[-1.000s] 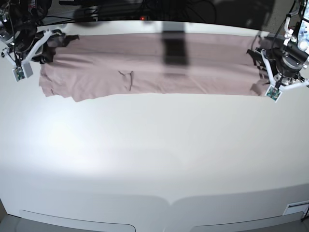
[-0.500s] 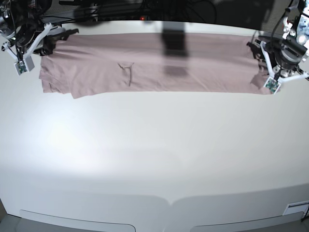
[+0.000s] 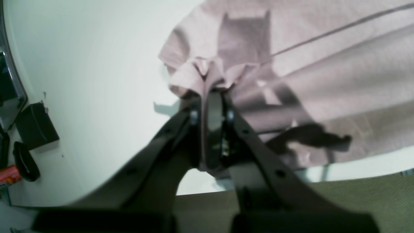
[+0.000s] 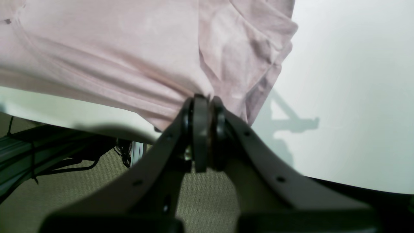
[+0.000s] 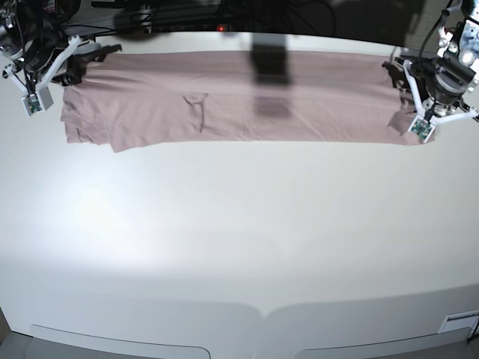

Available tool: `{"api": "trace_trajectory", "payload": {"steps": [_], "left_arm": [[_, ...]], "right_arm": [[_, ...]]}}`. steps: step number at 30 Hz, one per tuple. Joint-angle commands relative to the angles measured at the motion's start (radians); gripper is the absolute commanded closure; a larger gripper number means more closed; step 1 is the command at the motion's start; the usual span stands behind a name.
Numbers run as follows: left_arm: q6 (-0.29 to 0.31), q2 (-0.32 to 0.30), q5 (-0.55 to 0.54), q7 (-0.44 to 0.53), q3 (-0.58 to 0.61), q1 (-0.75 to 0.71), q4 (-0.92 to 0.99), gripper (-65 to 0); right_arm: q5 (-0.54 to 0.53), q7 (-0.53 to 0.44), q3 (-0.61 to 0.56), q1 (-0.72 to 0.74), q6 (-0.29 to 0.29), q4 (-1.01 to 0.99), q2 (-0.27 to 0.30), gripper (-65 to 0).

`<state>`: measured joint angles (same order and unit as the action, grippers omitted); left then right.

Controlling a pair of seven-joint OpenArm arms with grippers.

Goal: Fold the T-shirt properly
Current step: 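Pull the folded shirt toward the robot with both grippers, flattening it, then lower both grippers onto the folded strip and open the left gripper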

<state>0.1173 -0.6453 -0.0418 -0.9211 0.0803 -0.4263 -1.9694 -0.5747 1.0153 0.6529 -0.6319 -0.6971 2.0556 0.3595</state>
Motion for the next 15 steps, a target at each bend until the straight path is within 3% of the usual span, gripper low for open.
{"api": "trace_trajectory", "payload": {"steps": [1, 5, 8, 12, 15], "left_arm": [[-0.013, -0.014, 0.02, 0.0, -0.01, 0.005, -0.015, 0.0], [-0.013, -0.014, 0.02, -0.003, -0.01, 0.005, -0.015, 0.0], [-0.013, -0.014, 0.019, -0.026, -0.01, 0.005, -0.015, -1.1], [-0.014, -0.014, 0.019, -0.059, -0.01, 0.005, -0.015, -15.2], [-0.014, -0.015, 0.019, -0.058, -0.01, 0.005, -0.015, -22.0]], "right_arm": [[0.006, -0.006, 0.01, -0.003, -0.001, 0.012, 0.014, 0.0], [0.006, 0.015, 0.01, -0.003, -0.001, 0.012, 0.014, -1.8], [0.006, 0.015, 0.01, -0.003, -0.001, 0.012, 0.014, -13.5], [0.006, 0.014, 0.01, -0.003, -0.001, 0.012, 0.014, -15.2], [0.006, 0.015, 0.01, -0.003, -0.001, 0.012, 0.014, -15.2]]}}
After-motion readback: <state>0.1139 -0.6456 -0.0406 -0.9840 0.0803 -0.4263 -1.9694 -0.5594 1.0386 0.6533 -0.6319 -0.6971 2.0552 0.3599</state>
